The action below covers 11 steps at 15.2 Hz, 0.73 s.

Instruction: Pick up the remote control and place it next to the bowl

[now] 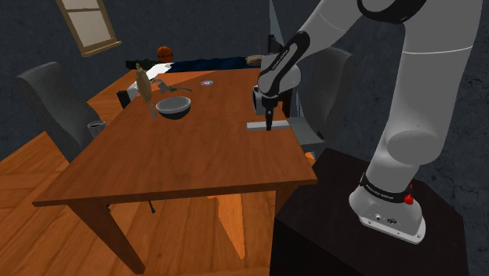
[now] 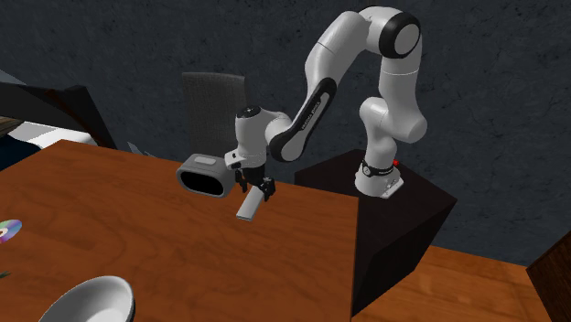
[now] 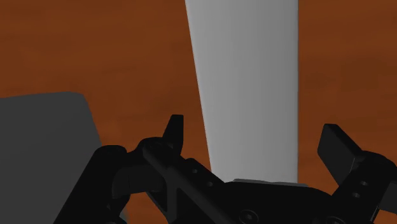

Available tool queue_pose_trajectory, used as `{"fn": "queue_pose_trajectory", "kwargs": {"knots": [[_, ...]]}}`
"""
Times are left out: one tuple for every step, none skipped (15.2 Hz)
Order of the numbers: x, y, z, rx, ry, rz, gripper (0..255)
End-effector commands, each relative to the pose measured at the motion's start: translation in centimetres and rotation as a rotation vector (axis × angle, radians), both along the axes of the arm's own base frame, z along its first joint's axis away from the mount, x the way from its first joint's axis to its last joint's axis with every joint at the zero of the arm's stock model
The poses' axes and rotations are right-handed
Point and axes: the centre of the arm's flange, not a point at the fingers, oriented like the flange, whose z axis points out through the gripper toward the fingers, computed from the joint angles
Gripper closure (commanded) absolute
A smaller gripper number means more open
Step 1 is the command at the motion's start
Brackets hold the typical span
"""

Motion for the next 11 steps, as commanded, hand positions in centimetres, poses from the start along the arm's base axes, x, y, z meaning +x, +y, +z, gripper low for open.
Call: {"fn": "queue_pose_trajectory", "kwargs": {"knots": [[0.03, 0.00, -0.24, 0.000, 0.000, 0.000, 0], [0.03, 0.00, -0.24, 0.000, 0.000, 0.000, 0], [0.03, 0.00, -0.24, 0.000, 0.000, 0.000, 0], [0.03, 0.00, -0.24, 0.000, 0.000, 0.000, 0], [0.03, 0.00, -0.24, 0.000, 0.000, 0.000, 0], [0.03, 0.00, -0.24, 0.000, 0.000, 0.000, 0], [0.03, 0.01, -0.23, 0.000, 0.000, 0.000, 255], [0.03, 0.01, -0.23, 0.000, 0.000, 0.000, 255], [0.03, 0.01, -0.24, 0.000, 0.000, 0.000, 255], [0.04, 0.02, -0.24, 0.000, 0.000, 0.000, 255], [0.04, 0.01, -0.24, 0.000, 0.000, 0.000, 255]]}}
